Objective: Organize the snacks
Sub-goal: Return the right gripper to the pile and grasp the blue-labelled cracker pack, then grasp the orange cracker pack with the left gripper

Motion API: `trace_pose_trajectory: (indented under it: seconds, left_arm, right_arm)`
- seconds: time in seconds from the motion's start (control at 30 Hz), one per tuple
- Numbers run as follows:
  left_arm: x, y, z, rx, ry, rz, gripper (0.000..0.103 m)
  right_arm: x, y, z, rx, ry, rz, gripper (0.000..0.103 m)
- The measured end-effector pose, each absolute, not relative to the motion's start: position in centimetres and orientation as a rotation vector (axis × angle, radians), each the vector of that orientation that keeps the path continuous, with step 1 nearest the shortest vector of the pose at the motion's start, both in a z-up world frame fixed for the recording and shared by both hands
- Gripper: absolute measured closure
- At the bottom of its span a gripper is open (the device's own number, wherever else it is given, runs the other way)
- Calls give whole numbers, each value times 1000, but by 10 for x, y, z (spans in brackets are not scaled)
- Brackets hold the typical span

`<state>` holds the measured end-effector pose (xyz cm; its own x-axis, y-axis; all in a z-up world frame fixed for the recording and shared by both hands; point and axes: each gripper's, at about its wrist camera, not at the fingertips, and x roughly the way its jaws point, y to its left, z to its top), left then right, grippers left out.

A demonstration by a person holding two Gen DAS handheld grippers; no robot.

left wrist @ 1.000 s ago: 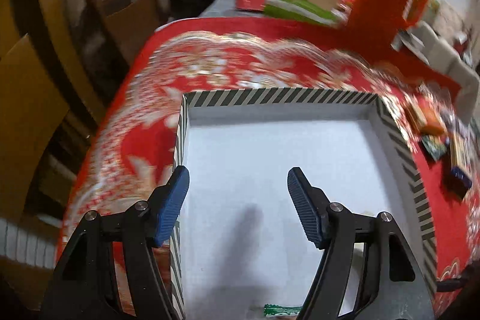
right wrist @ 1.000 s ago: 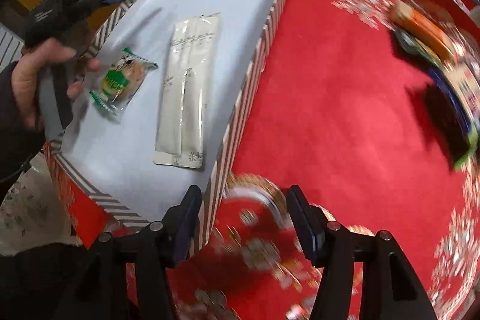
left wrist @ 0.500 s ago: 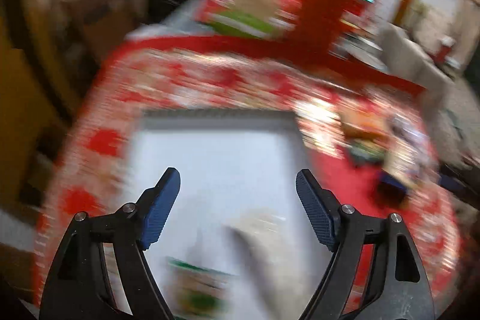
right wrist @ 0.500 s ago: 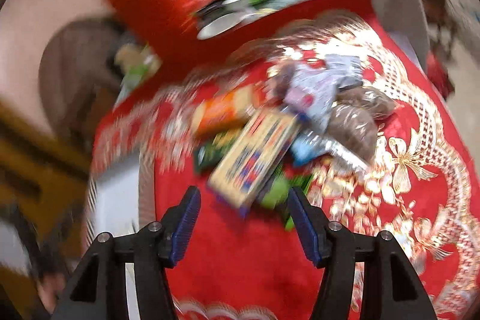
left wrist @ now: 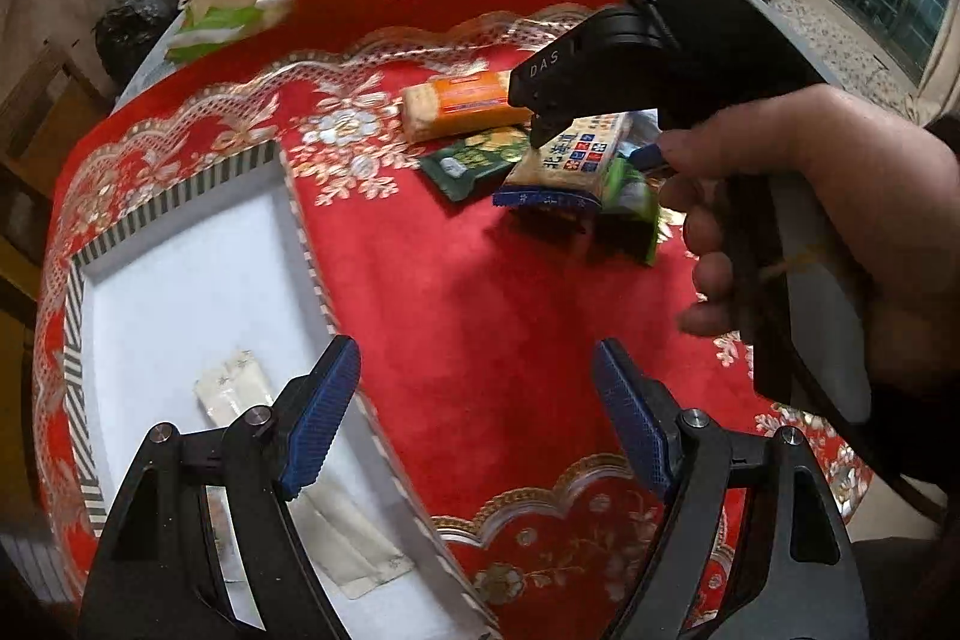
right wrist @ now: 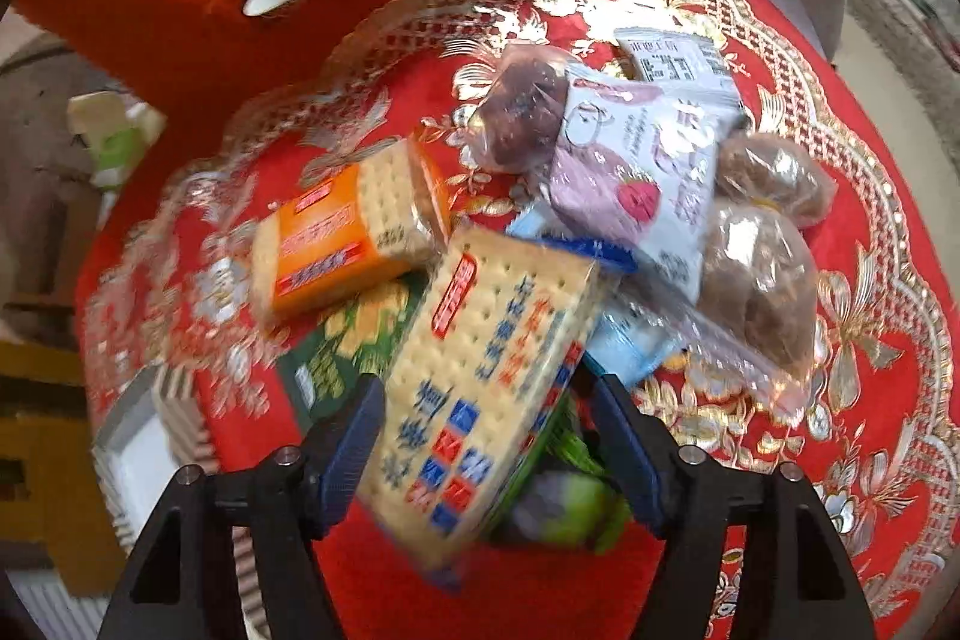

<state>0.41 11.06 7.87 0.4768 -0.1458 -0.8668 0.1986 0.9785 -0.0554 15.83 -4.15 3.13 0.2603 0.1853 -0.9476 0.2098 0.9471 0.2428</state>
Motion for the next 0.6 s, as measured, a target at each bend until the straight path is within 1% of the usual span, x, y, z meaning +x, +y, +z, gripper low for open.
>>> trace_pose_trajectory:
  seconds: [0.1, 0.13, 0.17, 0.2, 0.23, 0.27, 0.3, 0.37, 0.43, 0.53, 0.6]
  left_arm:
    - [9, 121, 75, 30, 1064, -180, 23]
    - [12, 124, 73, 21, 1069, -173, 23]
    - [15, 127, 72, 12, 1072, -167, 23]
    - [18, 128, 71, 8, 1074, -166, 23]
    - [21, 129, 71, 6, 1074, -168, 23]
    - [25, 128, 71, 11, 1073, -176, 23]
    - [31, 128, 73, 21, 1067, -183, 23]
    - [50, 127, 79, 56, 1039, -194, 23]
    - [77, 124, 83, 103, 1013, -216, 23]
    - [126, 110, 82, 234, 980, -275, 23]
    - [159, 96, 71, 337, 1000, -360, 23]
  right_arm:
    - [168, -29, 32, 257, 1327, -22, 31]
    - [168, -28, 33, 242, 1322, -15, 33]
    - [168, -29, 33, 252, 1319, 6, 44]
    - [169, -32, 31, 284, 1317, 45, 49]
    - [167, -36, 29, 320, 1318, 90, 63]
    - [165, -40, 31, 353, 1306, 141, 74]
    - [161, -44, 33, 366, 1288, 176, 75]
    - [151, -54, 39, 363, 1243, 230, 82]
    - [141, -65, 40, 387, 1223, 271, 84]
    - [124, -87, 39, 457, 1202, 293, 85]
    - [111, -101, 39, 516, 1193, 313, 85]
